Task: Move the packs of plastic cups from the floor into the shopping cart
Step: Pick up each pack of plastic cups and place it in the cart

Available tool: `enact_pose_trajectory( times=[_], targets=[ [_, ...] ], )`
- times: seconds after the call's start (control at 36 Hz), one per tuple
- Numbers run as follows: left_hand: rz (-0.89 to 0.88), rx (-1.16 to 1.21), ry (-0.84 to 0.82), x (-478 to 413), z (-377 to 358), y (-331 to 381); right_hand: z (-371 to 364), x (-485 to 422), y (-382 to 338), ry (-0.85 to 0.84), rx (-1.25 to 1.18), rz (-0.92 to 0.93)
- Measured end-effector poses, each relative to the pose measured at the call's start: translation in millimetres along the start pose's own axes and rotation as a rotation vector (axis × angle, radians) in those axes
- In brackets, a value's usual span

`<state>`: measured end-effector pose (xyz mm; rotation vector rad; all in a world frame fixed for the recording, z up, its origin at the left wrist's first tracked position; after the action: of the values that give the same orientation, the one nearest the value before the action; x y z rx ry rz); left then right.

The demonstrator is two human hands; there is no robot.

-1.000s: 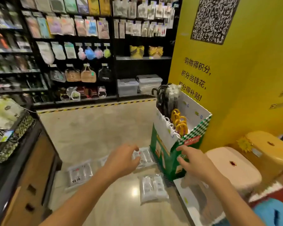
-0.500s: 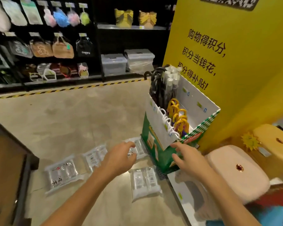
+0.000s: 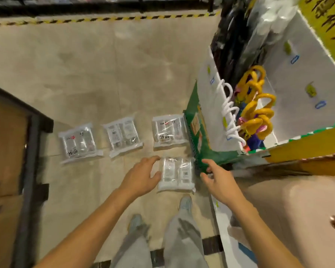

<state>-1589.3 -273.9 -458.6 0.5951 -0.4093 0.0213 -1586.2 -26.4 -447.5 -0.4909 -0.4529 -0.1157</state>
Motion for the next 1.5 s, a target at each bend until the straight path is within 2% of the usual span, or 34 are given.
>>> enact_pose_trajectory(
  times=[0.17,0.33,0.42,0.56,0.64,0.75,0.81,0.94,1.06,1.31,1.5],
  targets=[
    [0.180,0.099,-0.058,-75.5,-125.9,-76.7,-124.1,-96.8,94.8,-0.101,0.003,-0.080],
    [0.224,0.126,-0.074,-165.2,-260.1,-158.1,-248.8,-192.2,186.0,-0.143,0.008,-0.138],
    [0.176,0.125,-0.022,-209.6,-326.1,-197.1,-313.3,-242.7,236.3,-0.156,0.007,-0.154],
    [0.197,0.032,-0.216,-261.8,-460.7,-277.0,-422.5,-305.4,317.1,-0.221,-0.132,-0.169],
    [0.175,0.148,-0.277,-270.4,-524.1,-309.3,-473.1,-327.3,350.9,-0.228,-0.226,-0.100],
    [-0.019,0.198,-0.175,-278.6,-559.5,-319.5,-507.2,-335.4,369.9,-0.206,-0.319,-0.082],
    [0.019,0.260,-0.135,-278.4,-557.2,-325.6,-503.9,-331.2,368.7,-0.175,-0.334,-0.083],
    [0.159,0.358,-0.114,-254.2,-493.7,-304.8,-451.4,-308.9,323.0,-0.140,-0.202,-0.068],
    [0.215,0.384,-0.046,-218.7,-393.2,-279.2,-375.3,-288.6,242.0,-0.106,-0.204,0.016],
    [0.254,0.462,0.280,-119.6,-40.9,-163.7,-111.6,-227.1,-29.5,-0.026,-0.272,0.279],
    [0.166,0.506,0.535,-23.1,228.1,-67.6,92.1,-145.8,-233.9,0.059,-0.280,0.460]
  ],
)
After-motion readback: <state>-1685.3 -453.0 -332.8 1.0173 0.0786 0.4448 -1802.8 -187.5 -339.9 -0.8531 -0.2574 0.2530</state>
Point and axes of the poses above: each hand's wrist, its own x-axis away from the middle knuckle, its own z-axis out of the back of the hand, y = z × x, the point moved 9 cm from there along -x, towards the middle knuckle, and after that the axes turned 7 degrees about y, right-handed, at the moved point
